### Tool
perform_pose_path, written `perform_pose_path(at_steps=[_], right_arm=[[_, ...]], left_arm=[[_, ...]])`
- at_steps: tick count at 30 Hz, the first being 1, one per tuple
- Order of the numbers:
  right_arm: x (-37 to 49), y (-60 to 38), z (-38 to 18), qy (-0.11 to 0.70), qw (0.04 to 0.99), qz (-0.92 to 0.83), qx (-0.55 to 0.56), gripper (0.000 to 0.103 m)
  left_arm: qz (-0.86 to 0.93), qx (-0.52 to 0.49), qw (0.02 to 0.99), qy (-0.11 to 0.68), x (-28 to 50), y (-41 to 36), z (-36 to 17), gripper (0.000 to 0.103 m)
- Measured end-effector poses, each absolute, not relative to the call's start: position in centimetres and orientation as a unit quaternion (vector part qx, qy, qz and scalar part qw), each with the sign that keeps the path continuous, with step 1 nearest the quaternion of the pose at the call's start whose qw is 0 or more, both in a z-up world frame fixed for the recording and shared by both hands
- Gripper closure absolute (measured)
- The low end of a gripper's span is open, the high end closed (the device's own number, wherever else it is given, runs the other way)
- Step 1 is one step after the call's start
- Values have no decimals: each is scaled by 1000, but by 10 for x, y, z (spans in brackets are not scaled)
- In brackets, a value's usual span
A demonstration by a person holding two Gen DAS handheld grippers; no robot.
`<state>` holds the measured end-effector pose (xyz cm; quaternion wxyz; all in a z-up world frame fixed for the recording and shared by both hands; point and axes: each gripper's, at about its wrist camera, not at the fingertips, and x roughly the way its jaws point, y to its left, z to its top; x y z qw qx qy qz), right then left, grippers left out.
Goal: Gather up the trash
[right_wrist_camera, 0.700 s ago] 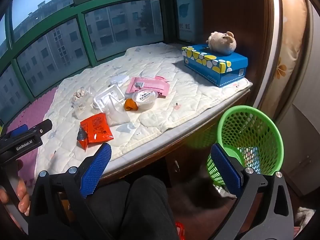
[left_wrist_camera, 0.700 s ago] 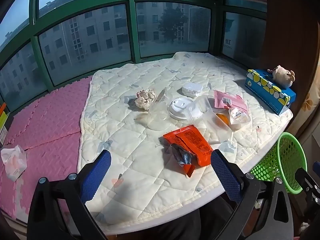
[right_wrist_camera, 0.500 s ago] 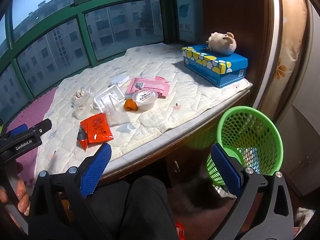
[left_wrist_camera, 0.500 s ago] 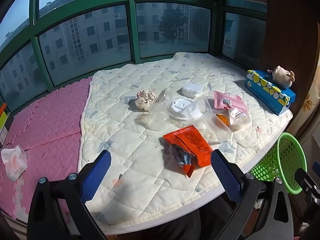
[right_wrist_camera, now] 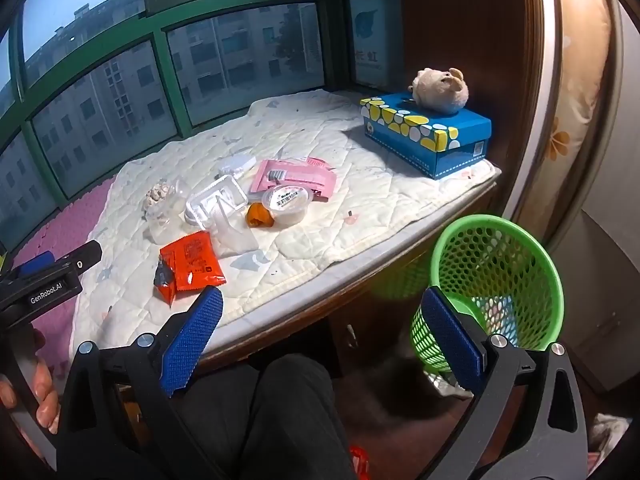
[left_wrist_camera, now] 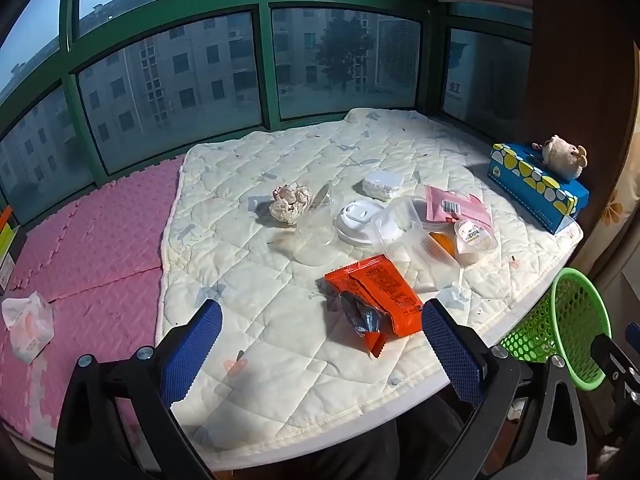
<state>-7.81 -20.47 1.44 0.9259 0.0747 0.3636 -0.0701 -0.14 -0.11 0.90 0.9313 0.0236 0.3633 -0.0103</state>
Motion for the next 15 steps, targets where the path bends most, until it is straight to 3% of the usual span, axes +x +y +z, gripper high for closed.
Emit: perform_pose_path(at_steps=[15], right_arm=[[-78,-207,12,366,925,-73,77,4]], left_arm=[[-13,22,930,366,-2,-1,4,6]])
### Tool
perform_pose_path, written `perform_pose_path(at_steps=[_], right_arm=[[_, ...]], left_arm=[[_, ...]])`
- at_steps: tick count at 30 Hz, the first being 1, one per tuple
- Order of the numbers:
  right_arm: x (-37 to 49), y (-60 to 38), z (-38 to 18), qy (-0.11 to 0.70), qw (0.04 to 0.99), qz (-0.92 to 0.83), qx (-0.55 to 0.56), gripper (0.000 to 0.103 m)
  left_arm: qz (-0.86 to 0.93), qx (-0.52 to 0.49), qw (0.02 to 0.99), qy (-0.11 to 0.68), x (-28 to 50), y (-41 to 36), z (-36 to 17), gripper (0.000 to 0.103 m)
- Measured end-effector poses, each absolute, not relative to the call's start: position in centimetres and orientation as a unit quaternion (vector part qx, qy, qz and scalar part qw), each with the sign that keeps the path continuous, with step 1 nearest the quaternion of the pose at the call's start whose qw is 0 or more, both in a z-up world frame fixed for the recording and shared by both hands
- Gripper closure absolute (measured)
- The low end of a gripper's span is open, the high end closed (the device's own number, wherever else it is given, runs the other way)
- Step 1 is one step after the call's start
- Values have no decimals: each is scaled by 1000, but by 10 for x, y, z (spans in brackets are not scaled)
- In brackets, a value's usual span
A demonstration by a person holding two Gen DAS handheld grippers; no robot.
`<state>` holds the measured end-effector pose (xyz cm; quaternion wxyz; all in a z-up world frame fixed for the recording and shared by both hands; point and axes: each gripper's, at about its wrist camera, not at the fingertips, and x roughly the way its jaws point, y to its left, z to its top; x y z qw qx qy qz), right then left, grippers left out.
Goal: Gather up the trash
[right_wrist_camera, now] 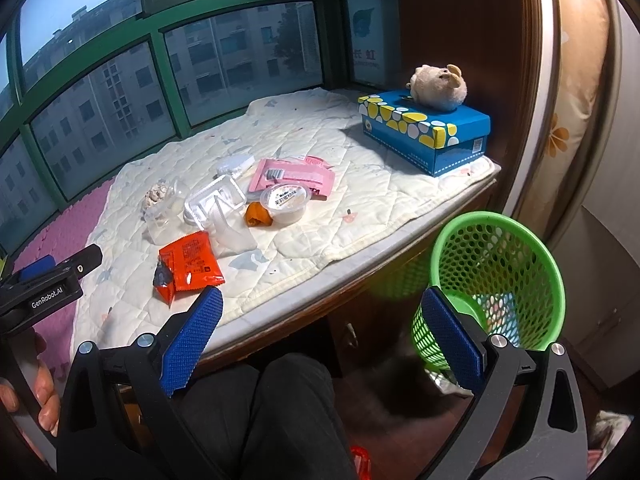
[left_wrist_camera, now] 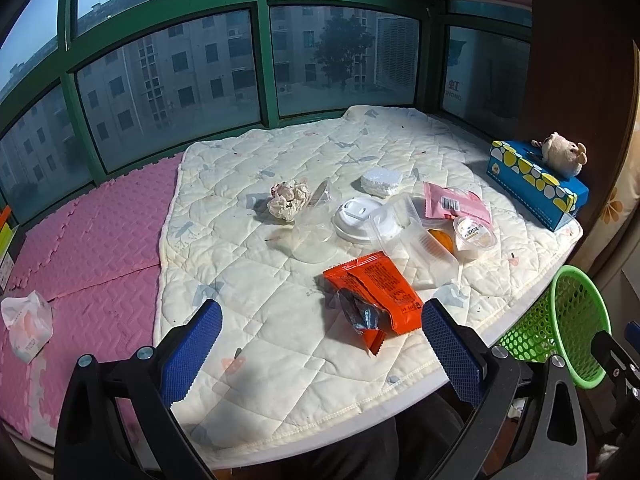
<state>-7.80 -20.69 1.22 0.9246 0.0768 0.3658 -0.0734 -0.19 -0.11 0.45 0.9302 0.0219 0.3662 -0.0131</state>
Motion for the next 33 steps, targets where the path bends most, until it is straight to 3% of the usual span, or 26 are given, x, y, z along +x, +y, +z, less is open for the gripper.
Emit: perform_pose_path(at_steps=[33], right_arm=[[-74,-206,7,368,924,-70,79,4]], left_arm=[[-17,18,925,379,2,-3,-5,6]])
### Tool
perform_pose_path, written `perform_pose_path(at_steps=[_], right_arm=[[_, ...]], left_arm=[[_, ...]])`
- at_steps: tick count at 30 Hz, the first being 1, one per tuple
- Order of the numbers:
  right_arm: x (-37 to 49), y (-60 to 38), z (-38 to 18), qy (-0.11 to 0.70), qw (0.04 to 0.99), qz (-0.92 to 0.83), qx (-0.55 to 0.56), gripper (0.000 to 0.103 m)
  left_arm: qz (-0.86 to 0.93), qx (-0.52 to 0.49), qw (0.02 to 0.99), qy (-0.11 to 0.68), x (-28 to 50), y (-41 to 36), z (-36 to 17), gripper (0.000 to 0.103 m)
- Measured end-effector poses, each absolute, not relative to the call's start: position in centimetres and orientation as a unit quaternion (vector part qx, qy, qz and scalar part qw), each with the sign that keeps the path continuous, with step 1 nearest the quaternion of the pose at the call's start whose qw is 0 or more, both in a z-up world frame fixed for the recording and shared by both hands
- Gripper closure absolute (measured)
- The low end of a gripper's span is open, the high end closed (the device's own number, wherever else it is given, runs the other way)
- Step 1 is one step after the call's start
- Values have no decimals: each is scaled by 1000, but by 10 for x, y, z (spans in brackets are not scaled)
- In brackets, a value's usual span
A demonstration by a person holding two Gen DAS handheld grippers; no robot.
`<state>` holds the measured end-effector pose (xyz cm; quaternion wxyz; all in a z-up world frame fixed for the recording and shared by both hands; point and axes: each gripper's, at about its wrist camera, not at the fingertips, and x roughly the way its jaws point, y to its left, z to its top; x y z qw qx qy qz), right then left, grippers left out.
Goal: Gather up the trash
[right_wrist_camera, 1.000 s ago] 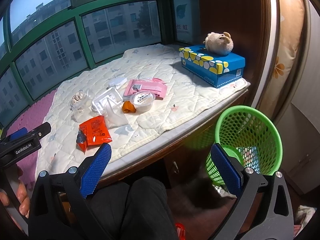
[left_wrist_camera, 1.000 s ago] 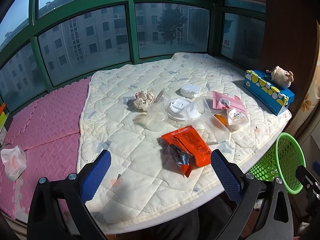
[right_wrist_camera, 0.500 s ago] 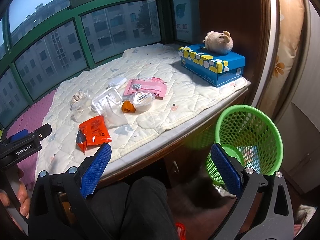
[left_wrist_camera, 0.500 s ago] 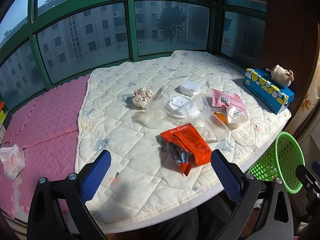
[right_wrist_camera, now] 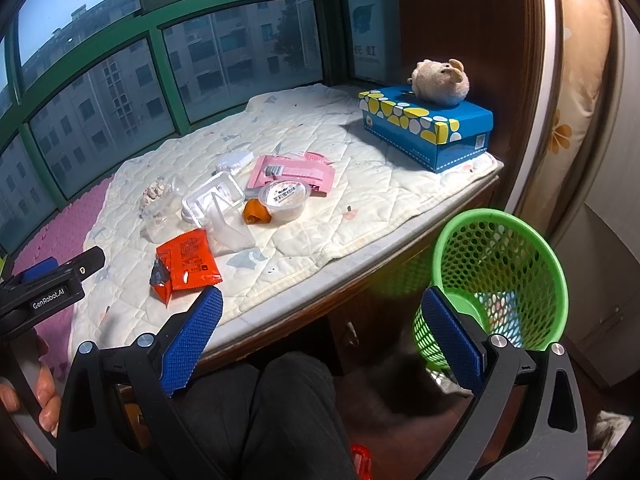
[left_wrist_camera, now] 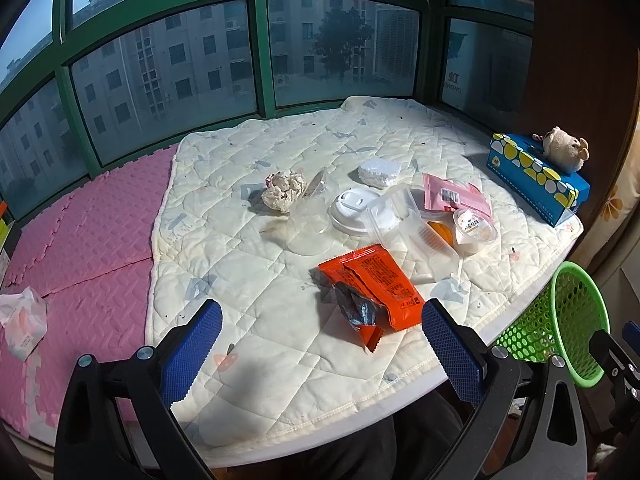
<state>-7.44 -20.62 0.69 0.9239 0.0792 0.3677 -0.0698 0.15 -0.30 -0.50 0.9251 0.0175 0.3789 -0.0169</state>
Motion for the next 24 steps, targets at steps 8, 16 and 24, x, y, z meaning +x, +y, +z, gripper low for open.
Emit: perform_pose_path(at_steps=[8,16,24], right_arm=[[-66,-206,5,371,923,-66,75,4],[-54,-208,8,374,923,-55,70,4],[-35,-208,6,376,924,-42,59,4]], left_arm=[[-18,16,922,385,9,-5,-8,6],[-19,14,918,395,21,-2,-9,6],[-17,5,913,407,35,10,-15,6]])
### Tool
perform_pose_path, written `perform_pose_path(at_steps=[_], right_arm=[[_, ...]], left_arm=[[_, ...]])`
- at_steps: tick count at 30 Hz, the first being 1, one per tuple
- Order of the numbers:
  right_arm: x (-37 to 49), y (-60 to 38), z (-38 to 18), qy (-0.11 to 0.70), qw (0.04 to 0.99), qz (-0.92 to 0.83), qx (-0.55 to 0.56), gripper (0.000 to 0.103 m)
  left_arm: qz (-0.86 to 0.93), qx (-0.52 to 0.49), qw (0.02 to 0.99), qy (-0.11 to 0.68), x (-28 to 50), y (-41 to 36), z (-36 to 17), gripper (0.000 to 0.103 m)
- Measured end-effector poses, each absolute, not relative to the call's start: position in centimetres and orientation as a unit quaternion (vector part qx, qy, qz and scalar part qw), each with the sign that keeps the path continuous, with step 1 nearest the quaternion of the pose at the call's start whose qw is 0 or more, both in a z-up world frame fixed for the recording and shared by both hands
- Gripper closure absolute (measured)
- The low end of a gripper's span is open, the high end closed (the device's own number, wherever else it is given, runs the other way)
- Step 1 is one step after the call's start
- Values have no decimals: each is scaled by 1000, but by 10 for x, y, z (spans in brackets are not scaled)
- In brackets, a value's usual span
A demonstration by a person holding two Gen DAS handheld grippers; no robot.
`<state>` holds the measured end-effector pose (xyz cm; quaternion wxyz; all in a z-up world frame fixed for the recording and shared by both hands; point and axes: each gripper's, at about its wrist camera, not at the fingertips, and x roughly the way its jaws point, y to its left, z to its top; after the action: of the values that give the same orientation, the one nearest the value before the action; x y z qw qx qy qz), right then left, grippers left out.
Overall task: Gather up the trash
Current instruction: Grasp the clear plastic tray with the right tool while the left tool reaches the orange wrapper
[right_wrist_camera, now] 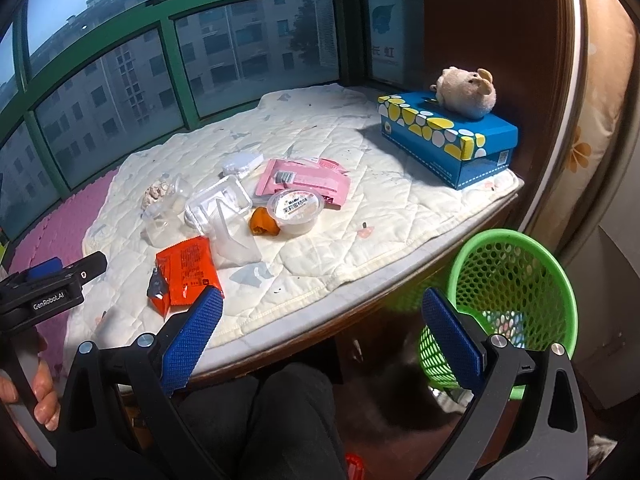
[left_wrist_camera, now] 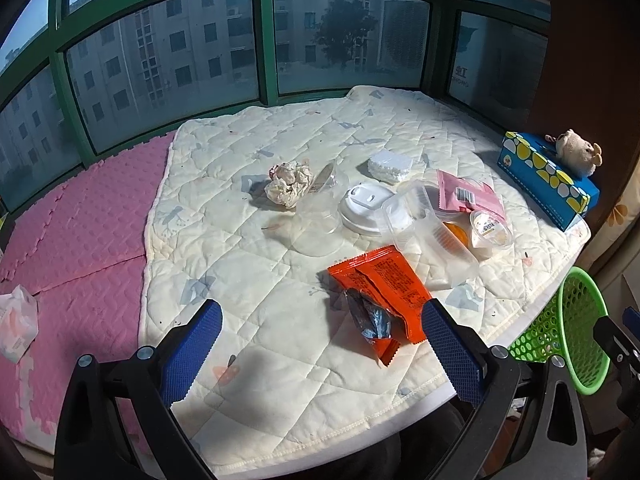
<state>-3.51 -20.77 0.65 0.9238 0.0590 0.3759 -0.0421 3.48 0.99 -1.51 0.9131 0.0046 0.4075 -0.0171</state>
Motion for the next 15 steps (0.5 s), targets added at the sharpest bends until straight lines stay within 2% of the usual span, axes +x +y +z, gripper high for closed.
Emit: perform_pose_path(at_steps=[15], right_arm=[[22,-200,-15,402,914,22,50,5]], left_arm=[[-20,-14,897,441,58,25,-38,6]])
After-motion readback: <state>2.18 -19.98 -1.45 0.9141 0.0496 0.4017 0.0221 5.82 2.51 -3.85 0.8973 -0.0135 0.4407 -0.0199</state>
